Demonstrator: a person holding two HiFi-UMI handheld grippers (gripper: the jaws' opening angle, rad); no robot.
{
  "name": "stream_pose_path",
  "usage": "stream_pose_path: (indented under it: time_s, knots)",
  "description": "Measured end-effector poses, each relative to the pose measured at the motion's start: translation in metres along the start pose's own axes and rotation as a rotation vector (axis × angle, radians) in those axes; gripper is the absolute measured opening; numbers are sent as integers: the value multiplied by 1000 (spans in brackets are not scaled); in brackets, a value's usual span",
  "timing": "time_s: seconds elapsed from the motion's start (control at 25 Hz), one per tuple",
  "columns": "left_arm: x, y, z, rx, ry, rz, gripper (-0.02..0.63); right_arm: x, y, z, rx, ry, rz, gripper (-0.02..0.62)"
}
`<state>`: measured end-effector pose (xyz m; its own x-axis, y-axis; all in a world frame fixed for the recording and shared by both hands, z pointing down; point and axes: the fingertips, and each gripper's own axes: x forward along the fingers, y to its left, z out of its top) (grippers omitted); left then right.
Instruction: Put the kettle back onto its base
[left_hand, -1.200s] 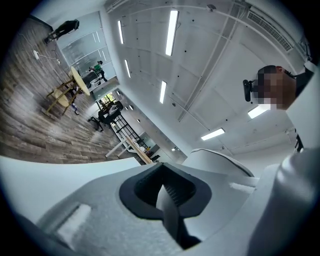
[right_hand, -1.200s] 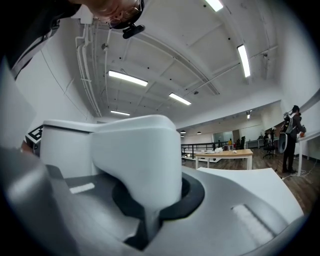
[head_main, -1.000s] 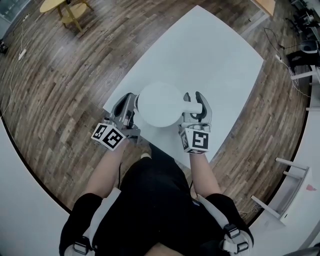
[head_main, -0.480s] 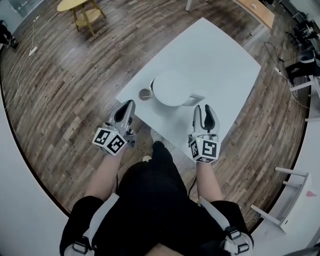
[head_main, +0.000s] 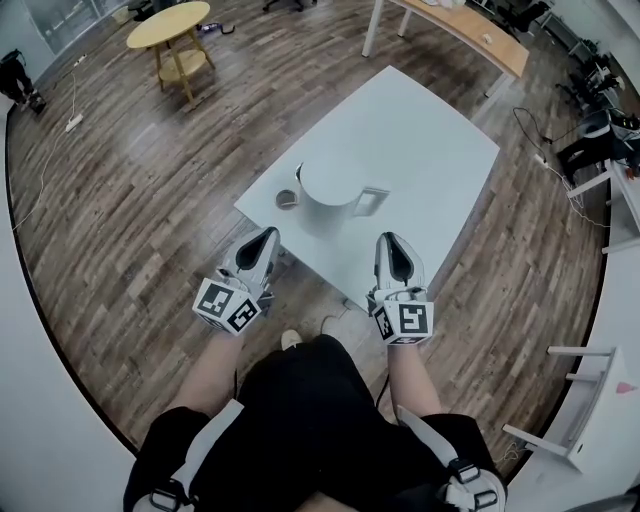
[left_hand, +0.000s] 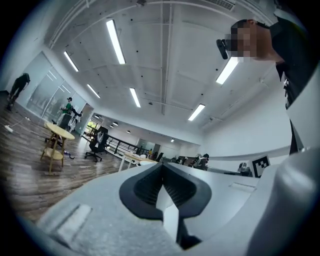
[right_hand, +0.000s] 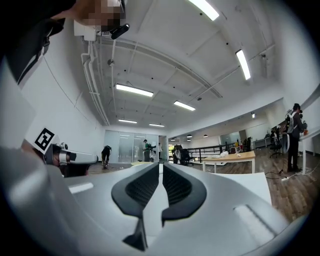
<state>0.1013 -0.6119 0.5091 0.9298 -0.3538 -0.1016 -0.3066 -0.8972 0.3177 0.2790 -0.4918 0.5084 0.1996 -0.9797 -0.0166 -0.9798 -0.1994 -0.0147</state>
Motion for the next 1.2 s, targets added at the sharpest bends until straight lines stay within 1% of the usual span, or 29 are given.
stream_pose_path:
  time_s: [0.08,0.16,0.24,0.44,0.56,0.64,0.76,0.88,1.0,1.12,1.2]
  knots:
    - [-7,-10,-1,4,-16,6,0,-7,3,8,6,-18,18,18]
    - [-13,-19,-5,-12,-17,27,0,-16,6,14,26,-31,35,9]
    - [-17,-30,-9,-11,-14,42,0,-28,7,18,45,-32,55,5]
    - [-17,-67,-7,8,-31,40,0,-51,1,33,39,-29,102,5]
    - [-17,-82,-8,-25,-50,43,0,-61,-5,40,36,-31,122,5]
    - [-19,-86,-8,-52,-61,52,0,-64,-5,43,31,-31,152,5]
    - [-23,-88,-1,-34,-72,70,0,-62,-4,50,5,-37,191,5]
    - [-27,-96,6,-5,-74,71,0,-65,-3,52,-4,-37,199,5]
    - [-31,-102,5,14,-56,75,0,-71,1,50,8,-34,205,5]
    - [-32,-103,2,8,-44,91,0,-75,3,48,3,-24,216,3]
    - [-29,-103,2,8,-44,84,0,-76,4,50,-7,-21,221,3]
